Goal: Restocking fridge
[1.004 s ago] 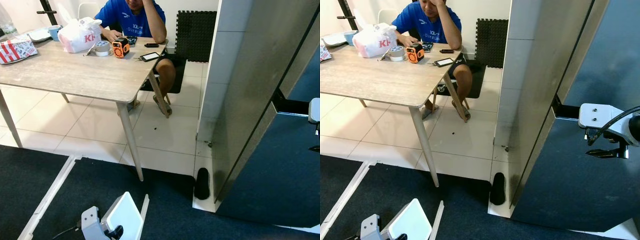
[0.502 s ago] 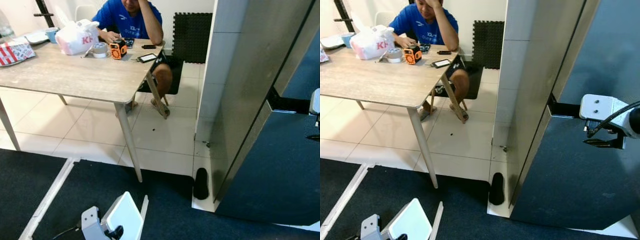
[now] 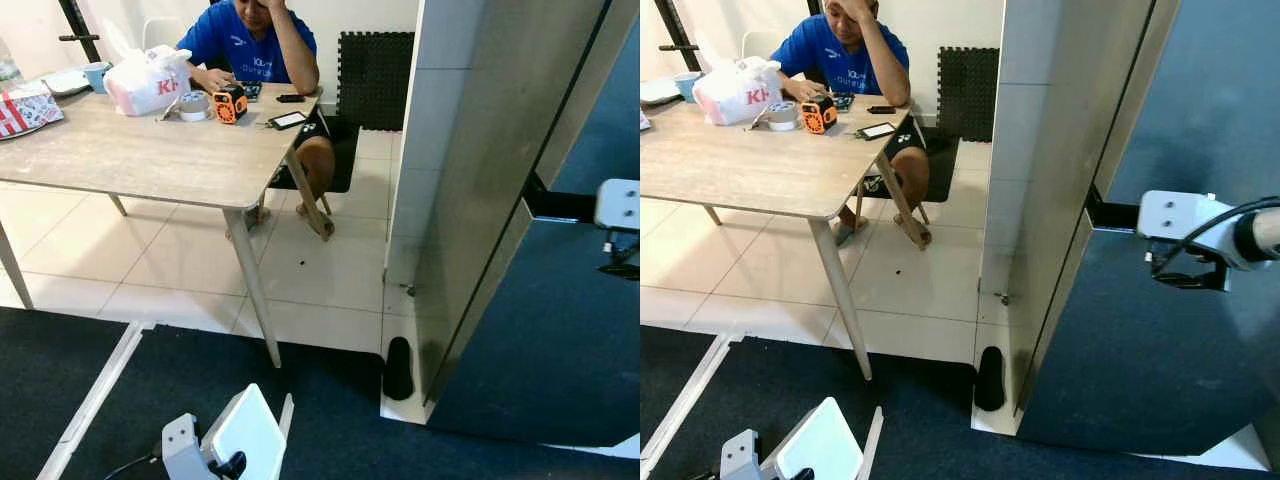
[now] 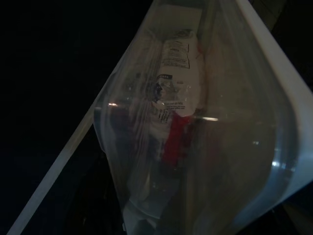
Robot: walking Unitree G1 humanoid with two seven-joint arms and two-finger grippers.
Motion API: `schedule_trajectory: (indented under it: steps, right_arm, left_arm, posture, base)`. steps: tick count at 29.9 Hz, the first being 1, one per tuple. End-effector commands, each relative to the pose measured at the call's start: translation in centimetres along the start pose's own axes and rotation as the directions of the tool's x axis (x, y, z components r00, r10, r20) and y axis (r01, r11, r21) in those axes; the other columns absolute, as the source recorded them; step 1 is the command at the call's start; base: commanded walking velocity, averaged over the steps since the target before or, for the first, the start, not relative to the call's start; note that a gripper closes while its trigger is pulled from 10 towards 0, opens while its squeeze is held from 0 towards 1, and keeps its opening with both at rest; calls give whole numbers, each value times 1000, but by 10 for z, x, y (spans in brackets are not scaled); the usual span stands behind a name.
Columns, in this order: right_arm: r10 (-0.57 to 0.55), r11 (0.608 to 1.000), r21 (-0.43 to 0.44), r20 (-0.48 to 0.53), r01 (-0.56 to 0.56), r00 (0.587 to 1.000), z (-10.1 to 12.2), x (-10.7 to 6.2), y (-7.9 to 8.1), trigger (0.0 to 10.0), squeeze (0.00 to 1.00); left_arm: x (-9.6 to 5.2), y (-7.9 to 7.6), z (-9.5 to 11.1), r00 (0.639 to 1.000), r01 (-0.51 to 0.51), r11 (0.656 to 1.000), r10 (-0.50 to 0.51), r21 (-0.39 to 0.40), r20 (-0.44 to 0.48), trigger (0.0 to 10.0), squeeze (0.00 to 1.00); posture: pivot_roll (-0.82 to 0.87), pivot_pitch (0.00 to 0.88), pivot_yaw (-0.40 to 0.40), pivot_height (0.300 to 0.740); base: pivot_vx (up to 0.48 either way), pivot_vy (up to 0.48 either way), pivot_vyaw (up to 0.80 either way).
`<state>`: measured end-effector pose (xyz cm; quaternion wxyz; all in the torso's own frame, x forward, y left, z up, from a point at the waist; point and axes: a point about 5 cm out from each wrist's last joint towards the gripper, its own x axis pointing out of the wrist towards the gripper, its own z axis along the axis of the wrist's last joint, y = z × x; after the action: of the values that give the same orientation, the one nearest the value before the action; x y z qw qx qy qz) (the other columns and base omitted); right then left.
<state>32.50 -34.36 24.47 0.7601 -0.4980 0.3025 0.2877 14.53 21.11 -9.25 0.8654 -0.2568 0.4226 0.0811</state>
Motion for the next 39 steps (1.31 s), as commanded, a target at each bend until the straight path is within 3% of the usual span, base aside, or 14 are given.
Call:
schedule_trajectory:
  steps: [1,11,19,39]
  right_arm:
    - [-5,1000,-19,-6,5,1000,7,9,0,10000,0]
    - [66,997,-39,11,-65,998,17,33,14,10000,0]
    - [213,975,-62,8,-212,977,23,44,30,10000,0]
    - [267,959,-94,-6,-267,964,28,27,19,10000,0]
  left_arm:
    - [0,-4,-10,999,16,1000,-16,-25,-30,10000,0]
    - [0,-4,-10,999,17,1000,-18,-26,-30,10000,0]
    - [0,-5,-11,999,16,999,-16,-28,-31,10000,0]
    - [1,-8,-12,999,23,999,-24,-34,-34,10000,0]
  posture:
    - [-59,0,-7,740]
    - [-60,0,-3,740]
    - [-61,0,-3,740]
    - [-68,0,-6,740]
  base:
    - [0,0,0]
    - [0,0,0]
    - [0,0,0]
    - [0,0,0]
